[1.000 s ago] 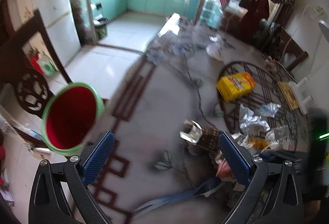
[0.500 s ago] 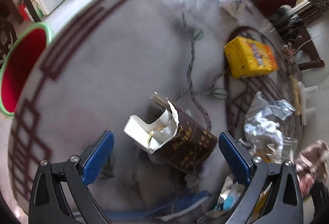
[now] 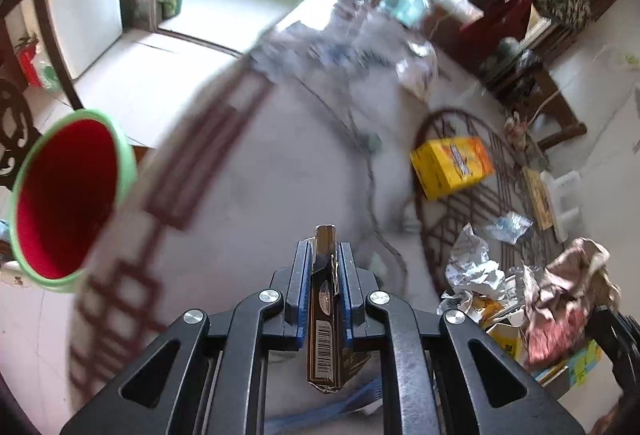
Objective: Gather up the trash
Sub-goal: 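Carry the brown wrapper over the red bucket and open the left gripper, then grasp the yellow tissue pack with the right gripper while the left grasps a foil wrapper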
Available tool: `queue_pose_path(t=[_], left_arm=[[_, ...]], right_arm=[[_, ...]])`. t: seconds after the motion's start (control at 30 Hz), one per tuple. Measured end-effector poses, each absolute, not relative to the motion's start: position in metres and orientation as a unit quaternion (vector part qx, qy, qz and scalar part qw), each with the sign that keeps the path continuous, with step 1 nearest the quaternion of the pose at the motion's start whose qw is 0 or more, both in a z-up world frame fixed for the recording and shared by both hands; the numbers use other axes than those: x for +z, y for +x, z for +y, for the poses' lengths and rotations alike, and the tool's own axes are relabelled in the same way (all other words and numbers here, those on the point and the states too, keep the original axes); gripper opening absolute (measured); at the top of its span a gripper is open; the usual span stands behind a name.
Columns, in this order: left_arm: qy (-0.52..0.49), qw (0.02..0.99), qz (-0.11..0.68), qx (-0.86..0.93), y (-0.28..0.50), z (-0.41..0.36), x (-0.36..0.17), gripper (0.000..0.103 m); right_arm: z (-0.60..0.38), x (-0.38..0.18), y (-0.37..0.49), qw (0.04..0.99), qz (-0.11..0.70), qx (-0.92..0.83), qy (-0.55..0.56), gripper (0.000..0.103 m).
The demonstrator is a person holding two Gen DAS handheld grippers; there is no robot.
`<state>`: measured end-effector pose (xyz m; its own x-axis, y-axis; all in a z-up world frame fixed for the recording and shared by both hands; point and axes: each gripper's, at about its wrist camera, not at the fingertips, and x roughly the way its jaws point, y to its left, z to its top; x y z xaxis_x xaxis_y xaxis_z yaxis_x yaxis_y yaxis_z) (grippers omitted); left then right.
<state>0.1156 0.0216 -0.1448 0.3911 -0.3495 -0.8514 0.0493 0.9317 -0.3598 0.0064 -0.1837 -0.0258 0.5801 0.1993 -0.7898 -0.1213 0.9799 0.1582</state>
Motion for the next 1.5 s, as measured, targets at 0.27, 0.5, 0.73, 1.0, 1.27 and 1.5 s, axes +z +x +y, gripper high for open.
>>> queue_pose_path(t=[0.27,0.5,0.73,1.0,1.27,1.5], left_arm=[[-0.129,0.863,0.485,-0.062,0.113,0.139,-0.111,0.01],[-0.144,0.866,0.478,0.005,0.115,0.237,-0.119,0.01],[-0.152,0.859,0.486,0.045,0.123,0.302,-0.137,0.01],[-0.152,0.853,0.497,0.056,0.144,0.329,-0.151,0.01],[-0.142,0.849,0.505,0.062,0.165,0.337,-0.16,0.017],[-0.134,0.853,0.499,0.078,0.169,0.338,-0.158,0.065]], right_arm=[[-0.105,-0.025,0.037,0.884,0.444,0.145,0.023,0.017],[-0.03,-0.041,0.066,0.868,0.454,0.201,0.013,0.017],[0.029,-0.06,0.095,0.852,0.467,0.237,-0.001,0.017],[0.072,-0.077,0.121,0.836,0.482,0.262,-0.001,0.017],[0.095,-0.084,0.133,0.827,0.487,0.28,-0.006,0.028],[0.097,-0.078,0.132,0.84,0.469,0.273,-0.016,0.058]])
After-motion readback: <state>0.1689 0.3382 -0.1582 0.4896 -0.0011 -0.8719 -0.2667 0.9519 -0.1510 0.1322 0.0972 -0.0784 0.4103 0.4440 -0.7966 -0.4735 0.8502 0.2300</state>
